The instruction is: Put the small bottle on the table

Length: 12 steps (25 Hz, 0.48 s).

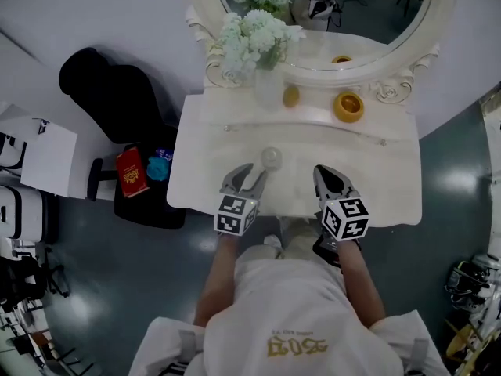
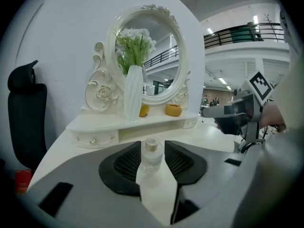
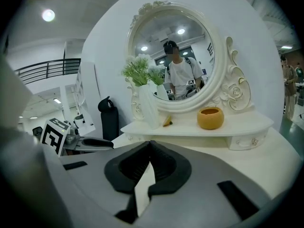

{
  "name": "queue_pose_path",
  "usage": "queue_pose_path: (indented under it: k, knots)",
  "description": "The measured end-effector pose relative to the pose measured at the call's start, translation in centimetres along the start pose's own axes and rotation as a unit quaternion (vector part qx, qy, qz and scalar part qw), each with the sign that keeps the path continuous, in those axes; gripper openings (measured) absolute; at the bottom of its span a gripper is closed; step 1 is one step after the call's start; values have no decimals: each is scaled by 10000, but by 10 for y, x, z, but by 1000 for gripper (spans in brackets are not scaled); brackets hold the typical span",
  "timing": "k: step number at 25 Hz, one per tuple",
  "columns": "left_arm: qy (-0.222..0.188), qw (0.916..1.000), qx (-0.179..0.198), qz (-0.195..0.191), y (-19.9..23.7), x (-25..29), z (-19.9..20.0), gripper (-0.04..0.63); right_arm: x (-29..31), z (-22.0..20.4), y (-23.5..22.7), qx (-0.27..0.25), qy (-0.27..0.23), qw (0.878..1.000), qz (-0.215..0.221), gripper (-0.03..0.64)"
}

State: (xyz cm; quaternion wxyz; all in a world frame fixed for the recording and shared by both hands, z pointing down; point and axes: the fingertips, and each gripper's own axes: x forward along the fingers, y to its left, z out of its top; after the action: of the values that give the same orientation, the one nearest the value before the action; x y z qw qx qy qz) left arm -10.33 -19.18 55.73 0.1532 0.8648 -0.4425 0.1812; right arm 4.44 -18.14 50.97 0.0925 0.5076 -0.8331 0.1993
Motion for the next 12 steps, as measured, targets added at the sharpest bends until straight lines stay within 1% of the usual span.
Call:
queue_pose_path:
  k: [5,9,12]
  knots:
    - [-341,9993,48,145,2,-21,22,120,-5,2,21,-108,-82,9998,144,12]
    - [-622,9976,64,301,5,-38,39,37,-8,2,33,-177,-122,9995,213,12]
    - [-705,9969,110,321,5,-45,44,18,-8,3,38,-200,-153,9994,222,12]
